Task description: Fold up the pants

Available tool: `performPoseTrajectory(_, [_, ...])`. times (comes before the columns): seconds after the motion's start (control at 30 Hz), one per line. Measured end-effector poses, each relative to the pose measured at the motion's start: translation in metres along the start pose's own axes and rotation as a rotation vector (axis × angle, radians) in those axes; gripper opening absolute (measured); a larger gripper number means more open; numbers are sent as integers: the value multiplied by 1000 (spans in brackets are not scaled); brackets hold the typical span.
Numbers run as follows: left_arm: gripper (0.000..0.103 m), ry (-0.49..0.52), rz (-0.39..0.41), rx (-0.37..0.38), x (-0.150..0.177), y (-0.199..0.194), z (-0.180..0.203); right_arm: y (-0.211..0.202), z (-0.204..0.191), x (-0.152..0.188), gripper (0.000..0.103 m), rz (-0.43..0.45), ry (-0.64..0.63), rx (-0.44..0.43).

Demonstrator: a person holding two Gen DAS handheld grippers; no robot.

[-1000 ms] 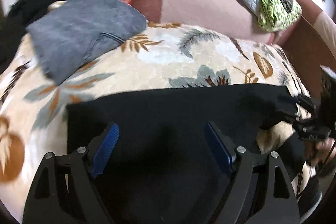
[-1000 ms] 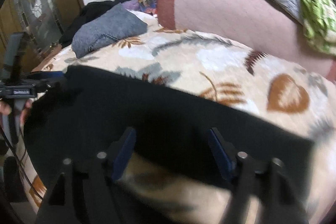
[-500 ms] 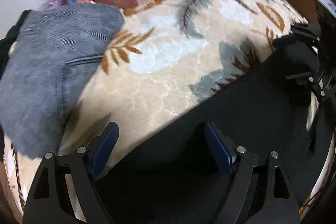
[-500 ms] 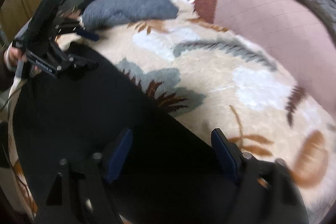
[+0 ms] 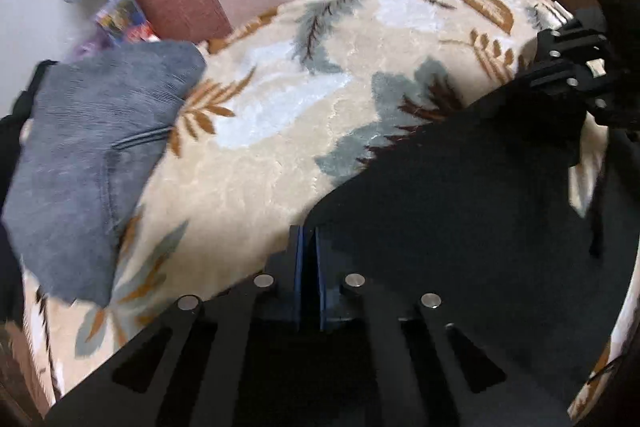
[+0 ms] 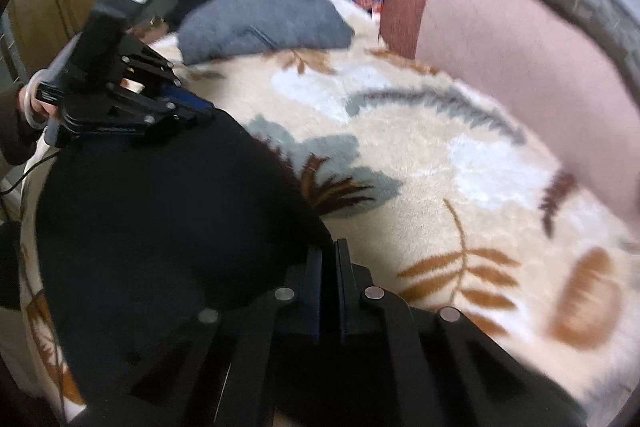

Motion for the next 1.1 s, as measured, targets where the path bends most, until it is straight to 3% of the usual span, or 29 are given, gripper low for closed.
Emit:
performPoseTrajectory(0.17, [4,-51,135,18,21,-75,19,-73,-36,16,4,126,42,0])
performPoseTrajectory(0.3, [4,-91,198,46,58,-131,51,-116,-82,44,4,164,52,-27])
performPoseTrajectory(0.47, [4,-231,139,101,116,-143,72,-120,-138,90,4,108,70,-48])
performPoseTrajectory(0.67, [5,-433,76,167,169,-115,70,-83,-160,134,4,-7,147,-71])
performPoseTrajectory(0.77, [6,-485,92,158,181,-125,68,-97,-166,125,11,29,144,-67])
performPoseTrajectory(0.83, [6,-496,109,150,187,-134,65,-112,-173,111,38,101,128,-91])
performPoseTrajectory(0.9, [7,-501,135,114,189,-144,57,-116,-181,101,46,146,109,-116])
performPoseTrajectory(0.93, [10,-506,141,92,190,-147,53,-113,-188,92,46,157,91,-131])
performPoseTrajectory(0.97, [22,-518,144,72,189,-147,47,-109,-194,86,46,155,77,-136])
performPoseTrajectory(1.0, [43,-541,150,55,189,-147,40,-102,-200,79,46,150,62,-142])
performPoseTrajectory(1.03, [52,-563,156,40,189,-146,33,-94,-207,71,46,148,44,-151])
performPoseTrajectory(1.07, [60,-590,168,25,189,-145,28,-87,-213,65,46,148,33,-156])
performPoseTrajectory(1.1, [60,-615,182,20,188,-143,22,-79,-219,58,46,149,22,-164])
Point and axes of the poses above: each gripper's, at about its wrist camera, not at the fingertips, and y roughly the way its jaws point, z to its right, x to its underside, the point moved 4 cm from there along y, roughly the way its jaws point, and after that the axes turned 8 degrees about -y, right-handed, at the moved point
